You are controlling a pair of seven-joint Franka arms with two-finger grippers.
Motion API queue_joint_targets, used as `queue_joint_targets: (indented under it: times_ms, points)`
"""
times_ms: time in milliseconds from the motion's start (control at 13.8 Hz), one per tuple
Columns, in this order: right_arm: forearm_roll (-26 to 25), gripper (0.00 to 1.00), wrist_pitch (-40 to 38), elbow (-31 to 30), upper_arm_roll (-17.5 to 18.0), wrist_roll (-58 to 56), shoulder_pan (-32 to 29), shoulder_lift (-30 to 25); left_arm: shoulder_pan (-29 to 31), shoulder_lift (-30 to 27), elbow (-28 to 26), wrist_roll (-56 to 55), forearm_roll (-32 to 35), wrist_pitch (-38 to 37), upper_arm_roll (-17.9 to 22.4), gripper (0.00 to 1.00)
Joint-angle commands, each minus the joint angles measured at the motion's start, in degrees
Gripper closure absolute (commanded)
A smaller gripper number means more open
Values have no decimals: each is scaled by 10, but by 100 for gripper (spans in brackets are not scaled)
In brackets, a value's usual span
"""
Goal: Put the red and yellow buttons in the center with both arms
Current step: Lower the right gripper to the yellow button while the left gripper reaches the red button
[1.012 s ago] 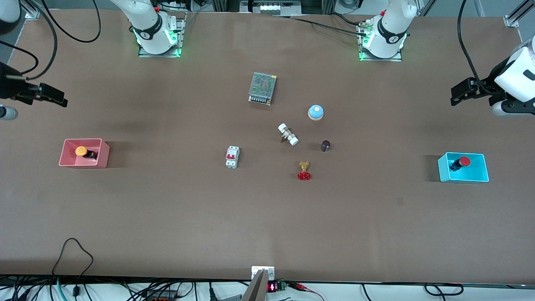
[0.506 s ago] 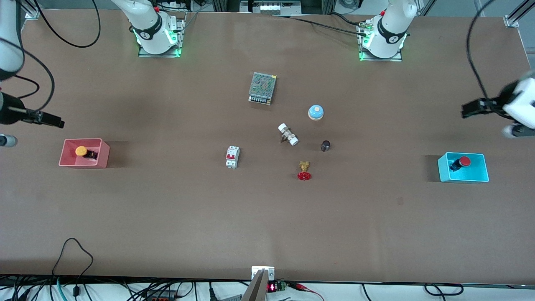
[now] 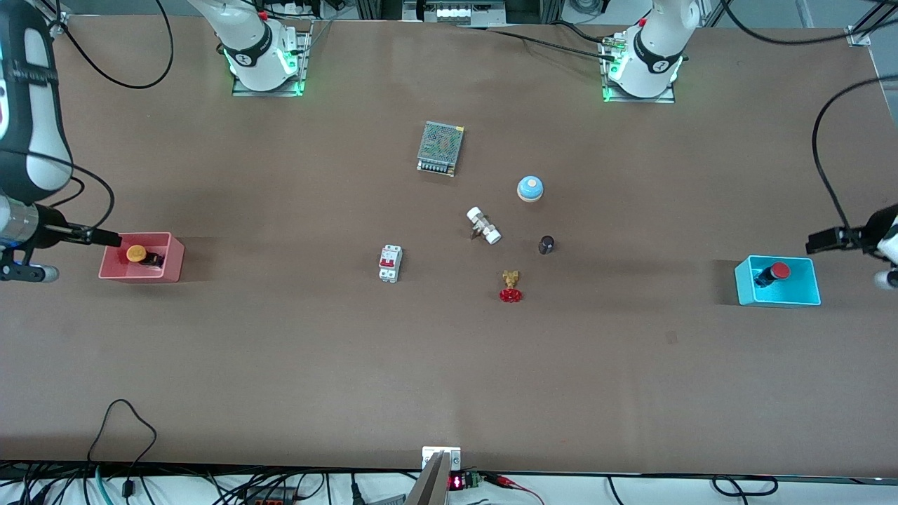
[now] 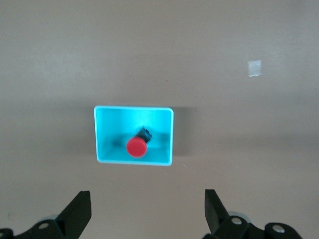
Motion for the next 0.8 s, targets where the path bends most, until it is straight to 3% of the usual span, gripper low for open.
queue_joint_targets:
  times_ms: [0,434,723]
  points:
    - [-9,0,34,-10,6,-49,-14,21,20,33,-23,42,7,81,-3,0]
    - [-16,0,48,-17,6,-74,-15,53,46,49,-182,71,7,334,-3,0]
    - [-16,0,72,-17,6,-75,-17,78,58,64,-218,83,7,373,-3,0]
